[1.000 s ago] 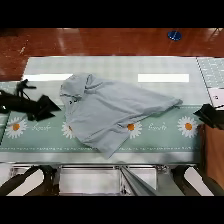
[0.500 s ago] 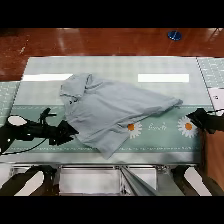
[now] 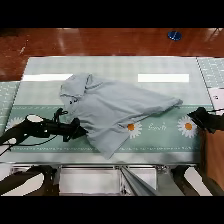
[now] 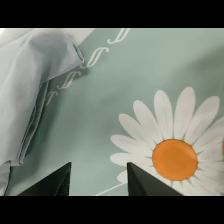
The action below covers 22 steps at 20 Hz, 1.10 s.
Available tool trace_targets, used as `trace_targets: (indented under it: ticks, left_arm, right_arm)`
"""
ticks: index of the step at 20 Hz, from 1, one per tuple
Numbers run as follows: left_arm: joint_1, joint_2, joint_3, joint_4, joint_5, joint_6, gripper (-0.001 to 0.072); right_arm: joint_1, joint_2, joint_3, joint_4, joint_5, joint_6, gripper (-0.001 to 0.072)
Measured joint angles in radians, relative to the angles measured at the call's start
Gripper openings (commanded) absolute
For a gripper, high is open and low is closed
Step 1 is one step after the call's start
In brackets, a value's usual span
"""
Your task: Fold the shirts.
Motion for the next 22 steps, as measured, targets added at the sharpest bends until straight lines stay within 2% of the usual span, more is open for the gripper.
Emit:
trace_targets:
  ticks: [6, 11, 18, 19, 22]
  left_arm:
    - [-0.013, -0.033, 0.13, -0.06, -0.005, 0.075, 0.0016]
    - [-0.014, -0.037, 0.201, -0.07, -0.01, 0.088, 0.0016]
    - [-0.014, -0.038, 0.221, -0.074, -0.012, 0.092, 0.0016]
    - [-0.014, -0.038, 0.222, -0.074, -0.013, 0.092, 0.0016]
    - [-0.013, -0.038, 0.225, -0.074, -0.013, 0.092, 0.0016]
  right_arm:
    - [0.001, -0.173, 0.063, 0.085, -0.015, -0.034, 0.0406]
    - [0.016, -0.39, 0.218, 0.202, 0.015, -0.076, 0.0406]
    - [0.147, -0.628, 0.415, 0.261, 0.051, -0.08, 0.0406]
    - [0.176, -0.653, 0.435, 0.268, 0.06, -0.076, 0.0381]
    - [0.265, -0.711, 0.487, 0.256, 0.056, -0.068, 0.0014]
